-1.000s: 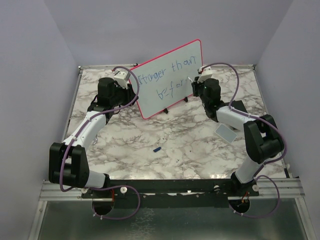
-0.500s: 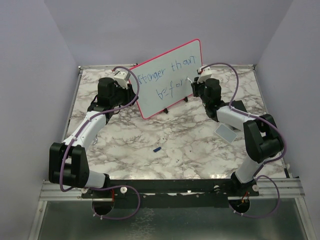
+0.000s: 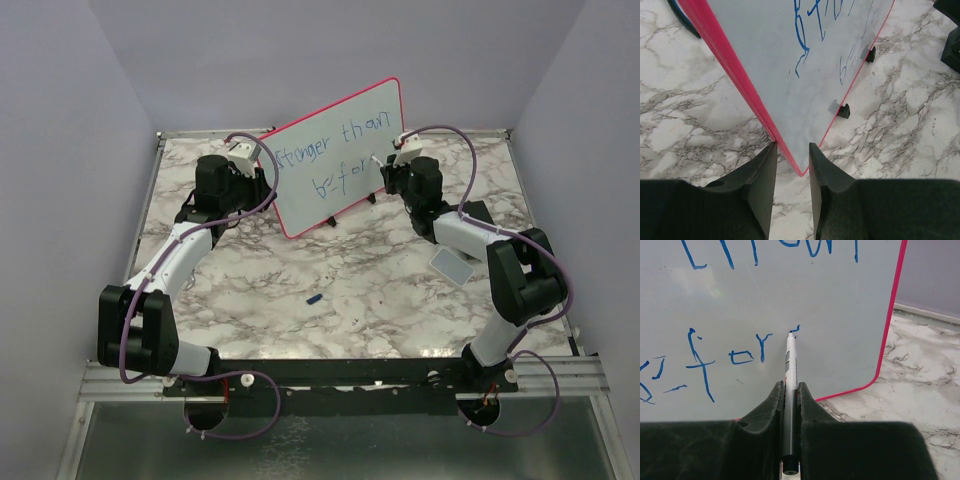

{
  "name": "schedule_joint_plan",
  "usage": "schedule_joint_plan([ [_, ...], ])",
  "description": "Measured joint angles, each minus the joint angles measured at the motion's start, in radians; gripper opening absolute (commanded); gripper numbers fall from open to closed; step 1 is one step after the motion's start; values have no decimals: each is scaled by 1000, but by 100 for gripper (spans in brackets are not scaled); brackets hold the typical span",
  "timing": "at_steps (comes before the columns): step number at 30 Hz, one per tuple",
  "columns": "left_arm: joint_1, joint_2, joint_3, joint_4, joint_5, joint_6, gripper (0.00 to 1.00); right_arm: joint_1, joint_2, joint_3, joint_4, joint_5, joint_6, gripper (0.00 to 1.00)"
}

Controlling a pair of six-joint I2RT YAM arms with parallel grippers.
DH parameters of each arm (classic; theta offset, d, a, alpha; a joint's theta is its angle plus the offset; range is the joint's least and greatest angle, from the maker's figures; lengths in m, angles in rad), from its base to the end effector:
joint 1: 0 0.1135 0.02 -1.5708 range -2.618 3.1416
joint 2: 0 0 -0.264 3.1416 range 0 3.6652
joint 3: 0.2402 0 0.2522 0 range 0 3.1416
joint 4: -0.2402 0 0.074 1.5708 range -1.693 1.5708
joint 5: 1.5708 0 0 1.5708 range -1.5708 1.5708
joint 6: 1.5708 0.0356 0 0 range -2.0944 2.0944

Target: Write a sentence on the whiteboard

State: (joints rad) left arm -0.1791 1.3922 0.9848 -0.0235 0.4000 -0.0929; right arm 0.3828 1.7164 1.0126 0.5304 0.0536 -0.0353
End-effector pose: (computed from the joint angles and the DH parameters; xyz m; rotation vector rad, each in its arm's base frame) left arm 0.3112 -0.0704 0.2867 0.3448 1.9814 -0.5739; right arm 0.3641 0.1446 0.2430 -0.3242 1.7181 0.2077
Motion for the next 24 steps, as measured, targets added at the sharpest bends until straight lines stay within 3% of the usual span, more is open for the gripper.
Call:
schedule_joint_plan([
  [24,-2,0,0,0,0,0,33,0,0,-46,5,3,8,1],
])
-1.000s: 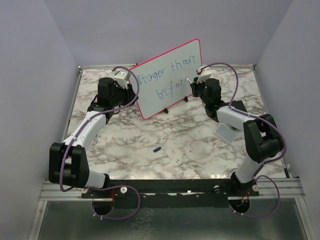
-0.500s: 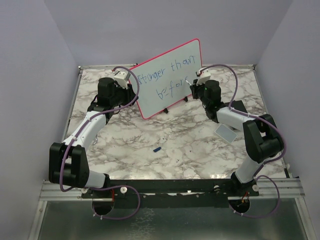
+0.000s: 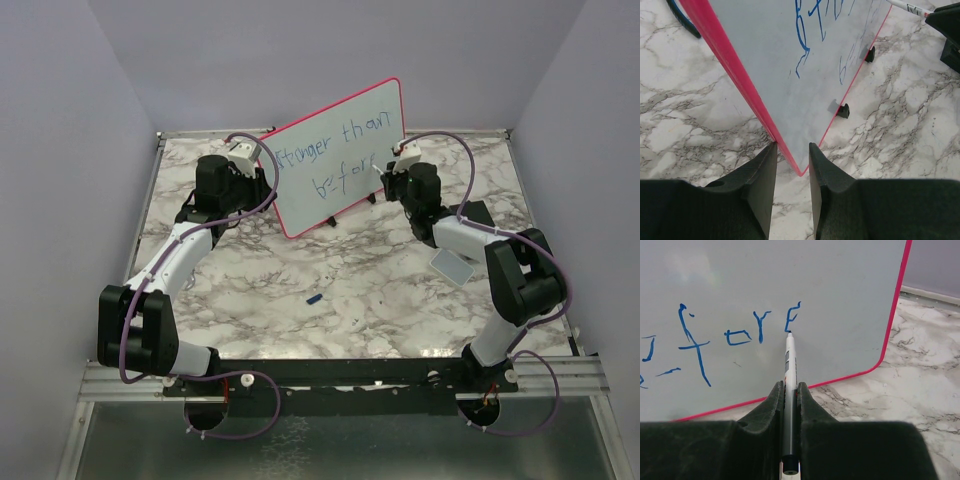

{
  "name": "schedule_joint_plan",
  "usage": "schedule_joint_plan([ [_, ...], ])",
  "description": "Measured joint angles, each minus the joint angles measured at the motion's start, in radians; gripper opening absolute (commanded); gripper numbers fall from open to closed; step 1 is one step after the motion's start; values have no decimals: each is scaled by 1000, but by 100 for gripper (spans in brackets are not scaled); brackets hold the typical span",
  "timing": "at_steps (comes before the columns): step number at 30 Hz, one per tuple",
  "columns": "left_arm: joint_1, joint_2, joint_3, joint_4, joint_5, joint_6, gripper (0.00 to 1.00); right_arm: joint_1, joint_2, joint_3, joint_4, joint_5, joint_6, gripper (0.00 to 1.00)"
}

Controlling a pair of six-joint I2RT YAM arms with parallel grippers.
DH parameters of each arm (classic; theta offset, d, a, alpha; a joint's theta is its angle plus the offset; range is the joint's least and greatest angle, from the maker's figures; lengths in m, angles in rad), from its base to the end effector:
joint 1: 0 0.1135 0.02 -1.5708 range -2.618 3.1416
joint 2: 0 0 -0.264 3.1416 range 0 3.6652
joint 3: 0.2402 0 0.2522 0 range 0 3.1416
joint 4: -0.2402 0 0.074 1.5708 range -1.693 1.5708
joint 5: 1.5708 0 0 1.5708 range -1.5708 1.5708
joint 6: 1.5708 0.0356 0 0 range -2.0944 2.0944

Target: Write a sentence on the whiteboard

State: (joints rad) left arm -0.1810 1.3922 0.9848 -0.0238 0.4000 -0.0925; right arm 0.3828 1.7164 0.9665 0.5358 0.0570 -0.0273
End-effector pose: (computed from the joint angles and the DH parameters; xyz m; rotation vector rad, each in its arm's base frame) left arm 0.3111 -0.0710 0.2867 0.3471 1.9815 -0.5748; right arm 0.3583 0.1421 0.2284 -0.3240 1.7596 0.2047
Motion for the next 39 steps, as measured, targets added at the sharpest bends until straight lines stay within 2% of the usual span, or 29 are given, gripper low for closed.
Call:
schedule_joint_plan([
  [12,-2,0,0,0,0,0,33,0,5,11,-6,77,9,1],
  [39,-3,-2,0,0,0,0,33,-4,-10,-13,-8,130,19,1],
])
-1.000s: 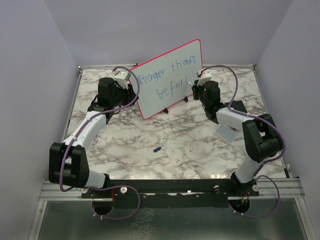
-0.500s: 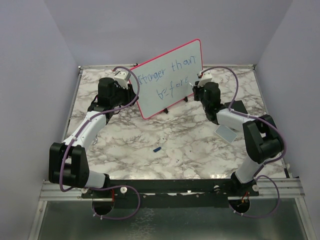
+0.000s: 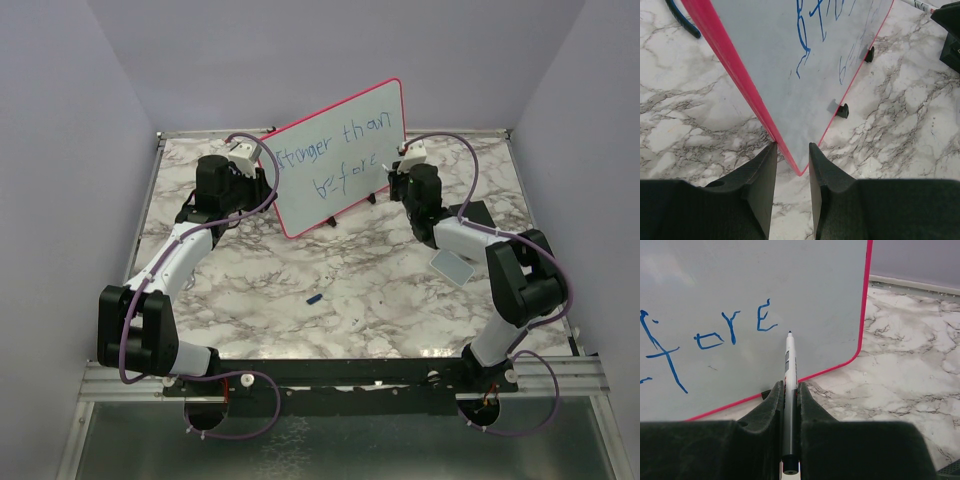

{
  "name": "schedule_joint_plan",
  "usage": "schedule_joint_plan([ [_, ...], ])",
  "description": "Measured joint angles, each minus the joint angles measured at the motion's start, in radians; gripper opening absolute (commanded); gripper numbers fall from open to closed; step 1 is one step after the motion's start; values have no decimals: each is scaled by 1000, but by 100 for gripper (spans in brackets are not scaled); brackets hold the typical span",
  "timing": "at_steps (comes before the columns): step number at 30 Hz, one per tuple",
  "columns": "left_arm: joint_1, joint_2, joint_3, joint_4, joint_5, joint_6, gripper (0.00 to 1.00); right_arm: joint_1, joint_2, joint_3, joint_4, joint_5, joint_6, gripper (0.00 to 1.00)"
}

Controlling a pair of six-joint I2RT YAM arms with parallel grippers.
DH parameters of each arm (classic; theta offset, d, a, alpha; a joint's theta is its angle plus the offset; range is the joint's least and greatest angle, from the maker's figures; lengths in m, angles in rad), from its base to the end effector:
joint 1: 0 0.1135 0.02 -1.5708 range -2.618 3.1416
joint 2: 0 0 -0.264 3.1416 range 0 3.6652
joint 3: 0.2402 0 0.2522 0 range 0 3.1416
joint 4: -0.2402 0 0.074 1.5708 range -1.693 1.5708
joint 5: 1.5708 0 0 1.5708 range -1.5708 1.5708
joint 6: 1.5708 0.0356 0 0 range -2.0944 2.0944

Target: Write a sentence on the whiteboard

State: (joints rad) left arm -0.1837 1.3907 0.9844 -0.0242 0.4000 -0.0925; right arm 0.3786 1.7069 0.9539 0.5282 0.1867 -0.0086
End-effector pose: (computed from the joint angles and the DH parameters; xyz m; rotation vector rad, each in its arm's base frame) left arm 0.3106 -0.0718 0.2870 0.3499 1.9806 -0.5765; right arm 0.3572 0.1350 0.2270 -0.2130 1.7800 0.0976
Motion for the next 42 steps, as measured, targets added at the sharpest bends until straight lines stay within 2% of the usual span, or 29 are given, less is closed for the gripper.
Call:
schedule_joint_plan([
  [42,0,-2,-2,0,0,0,34,-13,36,27,-3,-1,0,1],
])
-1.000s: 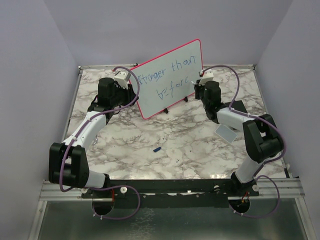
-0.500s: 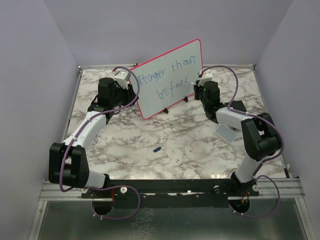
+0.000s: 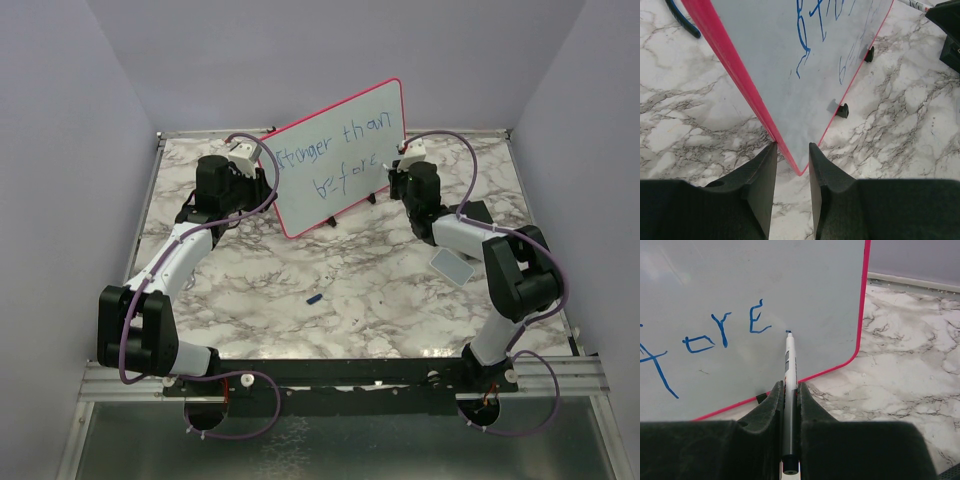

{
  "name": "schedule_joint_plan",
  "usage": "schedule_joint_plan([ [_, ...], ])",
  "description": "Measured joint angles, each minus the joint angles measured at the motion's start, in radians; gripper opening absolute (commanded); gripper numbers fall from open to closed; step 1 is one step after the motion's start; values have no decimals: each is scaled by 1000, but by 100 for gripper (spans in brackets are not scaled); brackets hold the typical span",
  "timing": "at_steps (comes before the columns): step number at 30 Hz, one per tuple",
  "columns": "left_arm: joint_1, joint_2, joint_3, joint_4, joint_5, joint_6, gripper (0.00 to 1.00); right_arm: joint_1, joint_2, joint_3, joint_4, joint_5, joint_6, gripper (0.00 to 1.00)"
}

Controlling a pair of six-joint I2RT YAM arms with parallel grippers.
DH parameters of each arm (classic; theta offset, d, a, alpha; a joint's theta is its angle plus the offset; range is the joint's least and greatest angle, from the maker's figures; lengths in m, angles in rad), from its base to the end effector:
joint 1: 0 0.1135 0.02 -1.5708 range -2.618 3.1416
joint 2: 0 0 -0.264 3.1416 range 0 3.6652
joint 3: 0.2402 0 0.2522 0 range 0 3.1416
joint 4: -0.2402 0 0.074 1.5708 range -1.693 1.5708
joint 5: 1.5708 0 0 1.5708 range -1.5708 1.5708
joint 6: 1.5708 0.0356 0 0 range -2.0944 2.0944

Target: Write a sentence on the whiteboard

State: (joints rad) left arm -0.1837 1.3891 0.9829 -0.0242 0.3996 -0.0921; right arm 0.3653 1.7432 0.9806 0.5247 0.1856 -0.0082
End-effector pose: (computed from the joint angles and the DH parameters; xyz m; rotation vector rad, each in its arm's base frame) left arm 0.3102 -0.0717 0.2869 0.3500 1.9804 -0.5758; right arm 0.3664 0.1331 0.2221 -0.2048 1.7937 0.0866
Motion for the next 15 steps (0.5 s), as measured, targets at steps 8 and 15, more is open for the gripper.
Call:
schedule_joint_plan([
  [8,-1,-16,-3,0,-3,4,75,0,-91,-54,-21,-17,16,1],
  [15,-2,-97,-34,-14,-42,17,88,0,-294,-108,-126,-18,50,1],
])
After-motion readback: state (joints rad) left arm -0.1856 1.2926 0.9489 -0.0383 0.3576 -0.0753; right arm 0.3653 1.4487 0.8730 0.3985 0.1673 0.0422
